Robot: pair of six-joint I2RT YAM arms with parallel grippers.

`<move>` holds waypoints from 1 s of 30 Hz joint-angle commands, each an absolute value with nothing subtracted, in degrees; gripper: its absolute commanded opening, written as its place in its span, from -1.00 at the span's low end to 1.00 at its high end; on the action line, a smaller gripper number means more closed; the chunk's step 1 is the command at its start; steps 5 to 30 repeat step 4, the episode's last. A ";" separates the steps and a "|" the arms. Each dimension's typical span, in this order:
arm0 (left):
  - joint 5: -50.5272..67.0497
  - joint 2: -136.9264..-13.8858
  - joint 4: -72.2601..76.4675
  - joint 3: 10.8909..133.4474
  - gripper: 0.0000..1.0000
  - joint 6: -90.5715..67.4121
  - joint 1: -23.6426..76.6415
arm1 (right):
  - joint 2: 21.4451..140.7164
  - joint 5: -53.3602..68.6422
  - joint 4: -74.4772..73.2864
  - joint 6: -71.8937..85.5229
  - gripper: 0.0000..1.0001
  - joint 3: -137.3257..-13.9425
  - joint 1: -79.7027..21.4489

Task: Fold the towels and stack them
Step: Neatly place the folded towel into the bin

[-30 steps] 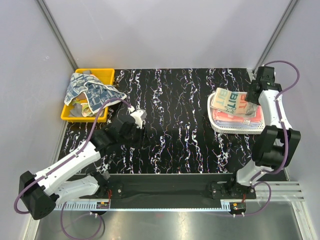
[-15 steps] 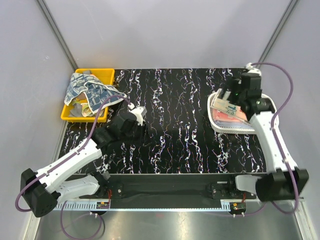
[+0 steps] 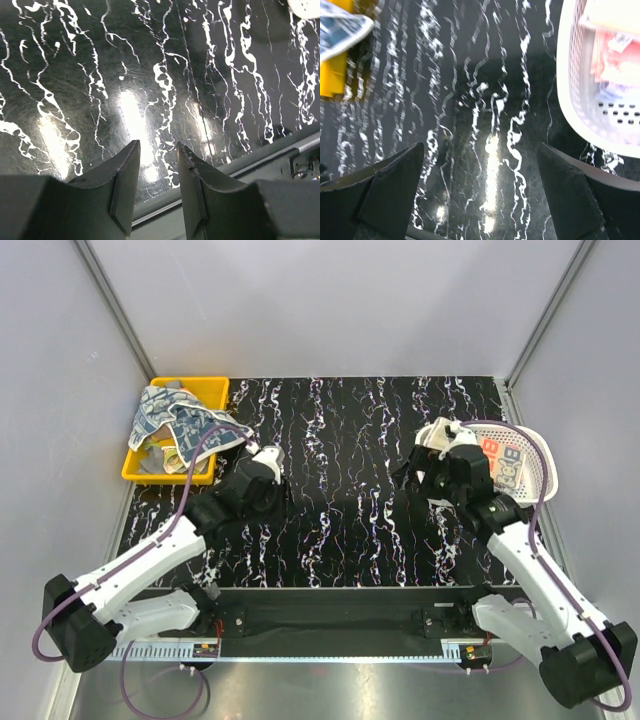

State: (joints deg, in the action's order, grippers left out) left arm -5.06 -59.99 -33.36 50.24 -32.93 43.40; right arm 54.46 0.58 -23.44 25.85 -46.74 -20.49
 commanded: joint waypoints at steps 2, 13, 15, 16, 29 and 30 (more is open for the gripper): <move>-9.14 -58.63 -31.47 51.16 -0.20 -34.80 43.42 | 51.06 -1.05 -20.21 24.87 0.99 -48.86 -20.65; -9.75 -57.40 -31.46 50.45 -0.20 -35.42 43.42 | 51.85 -1.40 -21.09 24.87 1.00 -49.83 -20.57; -9.75 -57.40 -31.46 50.45 -0.20 -35.42 43.42 | 51.85 -1.40 -21.09 24.87 1.00 -49.83 -20.57; -9.75 -57.40 -31.46 50.45 -0.20 -35.42 43.42 | 51.85 -1.40 -21.09 24.87 1.00 -49.83 -20.57; -9.75 -57.40 -31.46 50.45 -0.20 -35.42 43.42 | 51.85 -1.40 -21.09 24.87 1.00 -49.83 -20.57; -9.75 -57.40 -31.46 50.45 -0.20 -35.42 43.42 | 51.85 -1.40 -21.09 24.87 1.00 -49.83 -20.57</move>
